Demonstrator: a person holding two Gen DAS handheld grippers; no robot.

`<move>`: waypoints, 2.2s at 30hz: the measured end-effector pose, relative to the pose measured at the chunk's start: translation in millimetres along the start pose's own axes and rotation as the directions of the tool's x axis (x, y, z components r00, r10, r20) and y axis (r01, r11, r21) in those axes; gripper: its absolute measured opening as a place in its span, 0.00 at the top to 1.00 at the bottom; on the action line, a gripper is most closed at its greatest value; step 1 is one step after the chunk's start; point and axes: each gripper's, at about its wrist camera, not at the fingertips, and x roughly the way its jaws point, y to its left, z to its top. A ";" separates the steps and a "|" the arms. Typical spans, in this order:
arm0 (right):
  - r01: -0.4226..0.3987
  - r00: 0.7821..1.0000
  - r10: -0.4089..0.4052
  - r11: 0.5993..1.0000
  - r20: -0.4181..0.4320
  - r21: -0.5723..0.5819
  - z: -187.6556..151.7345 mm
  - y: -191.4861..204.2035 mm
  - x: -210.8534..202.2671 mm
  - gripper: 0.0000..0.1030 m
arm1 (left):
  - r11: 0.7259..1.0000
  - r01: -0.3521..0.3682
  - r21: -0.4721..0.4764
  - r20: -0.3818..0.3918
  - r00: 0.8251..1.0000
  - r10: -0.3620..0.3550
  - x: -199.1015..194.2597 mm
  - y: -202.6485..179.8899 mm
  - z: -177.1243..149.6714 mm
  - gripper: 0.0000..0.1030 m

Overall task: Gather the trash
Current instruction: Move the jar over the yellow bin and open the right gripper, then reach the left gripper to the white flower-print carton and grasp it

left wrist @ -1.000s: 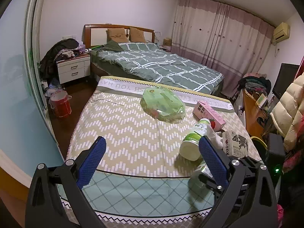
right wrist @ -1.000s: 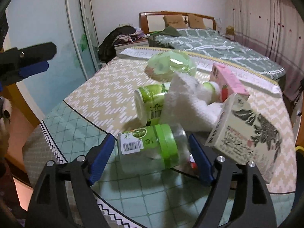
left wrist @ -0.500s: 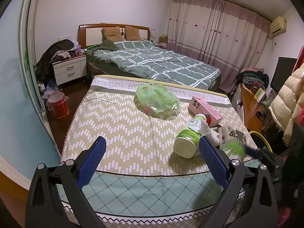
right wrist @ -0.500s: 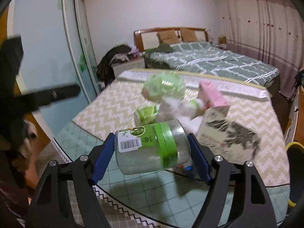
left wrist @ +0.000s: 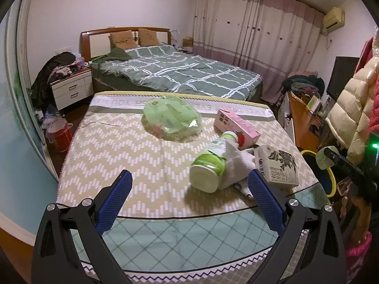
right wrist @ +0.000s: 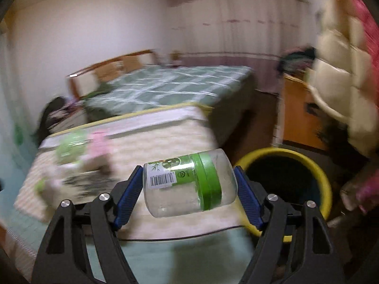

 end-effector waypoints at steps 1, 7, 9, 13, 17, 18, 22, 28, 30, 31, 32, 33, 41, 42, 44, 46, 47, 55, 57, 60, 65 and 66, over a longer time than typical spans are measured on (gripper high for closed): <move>0.029 0.999 -0.028 0.999 -0.016 0.021 0.7 -12.0 7.3 0.30 | 1.000 0.004 0.005 -0.002 1.000 -0.004 1.3 -2.7 -0.2 0.06; 0.153 0.983 -0.138 0.981 -0.123 0.120 -4.4 -72.6 48.5 0.30 | 0.999 0.027 0.039 -0.022 0.999 -0.026 10.7 -20.3 0.4 0.06; 0.143 0.981 -0.119 0.977 -0.150 0.158 -3.6 -82.8 56.7 0.30 | 0.998 0.038 0.052 -0.027 0.999 -0.037 13.3 -27.3 0.8 0.06; 0.225 0.969 -0.206 0.962 -0.135 0.154 3.8 -93.6 63.4 0.30 | 0.995 0.060 0.082 -0.034 0.998 -0.057 14.9 -40.5 0.1 0.06; 0.267 0.958 -0.241 0.949 -0.158 0.170 8.7 -110.5 72.5 0.27 | 0.990 0.094 0.108 -0.050 0.995 -0.089 19.2 -54.8 -2.0 0.06; 0.274 0.955 -0.245 0.946 -0.167 0.175 8.5 -112.5 74.9 0.25 | 0.988 0.101 0.114 -0.055 0.994 -0.096 19.6 -57.3 -2.6 0.06; 0.254 0.963 -0.231 0.949 -0.136 0.186 6.2 -105.3 64.9 0.24 | 0.979 0.148 0.142 -0.081 0.987 -0.137 25.1 -71.6 -6.5 0.06; 0.139 0.990 -0.137 0.985 -0.020 0.103 -13.9 -50.2 16.7 0.24 | 0.961 0.216 0.173 -0.131 0.972 -0.195 37.8 -90.6 -13.5 0.06; 0.123 0.992 -0.123 0.991 -0.002 0.057 -23.9 -32.0 6.5 0.24 | 0.953 0.245 0.180 -0.155 0.963 -0.218 44.7 -97.5 -16.6 0.06; 0.122 0.992 -0.123 0.992 0.006 0.036 -28.7 -23.5 1.3 0.24 | 0.950 0.255 0.182 -0.164 0.960 -0.226 47.3 -100.4 -17.9 0.06; 0.119 0.993 -0.120 0.992 0.020 0.030 -30.7 -19.4 -4.4 0.24 | 0.946 0.267 0.185 -0.172 0.956 -0.236 50.4 -103.5 -19.3 0.06; 0.123 0.991 -0.124 0.992 0.044 0.025 -32.0 -16.5 -9.8 0.24 | 0.941 0.282 0.187 -0.183 0.951 -0.249 54.2 -107.3 -20.9 0.06; 0.131 0.988 -0.136 0.989 0.067 0.068 -32.4 -28.7 -19.6 0.23 | 0.923 0.329 0.201 -0.224 0.932 -0.283 84.9 -129.8 -25.9 0.06; 0.129 0.989 -0.134 0.989 0.065 0.070 -32.0 -30.2 -18.5 0.23 | 0.924 0.325 0.201 -0.228 0.933 -0.279 90.5 -132.1 -26.0 0.06; 0.123 0.990 -0.127 0.990 0.059 0.074 -31.9 -32.0 -16.5 0.23 | 0.928 0.314 0.201 -0.225 0.937 -0.269 100.2 -134.7 -25.2 0.06; 0.113 0.992 -0.117 0.990 0.054 0.083 -31.7 -34.6 -14.9 0.23 | 0.930 0.306 0.202 -0.226 0.939 -0.260 106.4 -136.2 -24.8 0.06; 0.110 0.992 -0.115 0.990 0.054 0.090 -31.7 -35.6 -14.8 0.23 | 0.927 0.316 0.202 -0.233 0.935 -0.267 109.8 -138.0 -24.8 0.06; 0.094 0.993 -0.101 0.988 0.053 0.120 -32.4 -40.9 -15.2 0.23 | 0.887 0.406 0.219 -0.304 0.893 -0.333 114.5 -164.6 -33.6 0.06; 0.092 0.993 -0.099 0.988 0.058 0.126 -32.7 -42.1 -16.2 0.23 | 0.873 0.447 0.195 -0.339 0.866 -0.367 115.8 -171.6 -37.8 0.06; 0.091 0.994 -0.099 0.987 0.057 0.132 -33.0 -42.4 -16.4 0.23 | 0.849 0.493 0.191 -0.386 0.833 -0.397 117.9 -185.0 -48.8 0.06; 0.090 0.994 -0.098 0.988 0.057 0.126 -32.9 -40.7 -16.6 0.23 | 0.836 0.499 0.227 -0.381 0.836 -0.395 109.5 -193.4 -49.7 0.06; 0.089 0.994 -0.096 0.988 0.058 0.125 -32.9 -40.8 -16.8 0.23 | 0.844 0.480 0.237 -0.363 0.850 -0.381 108.3 -191.4 -43.8 0.06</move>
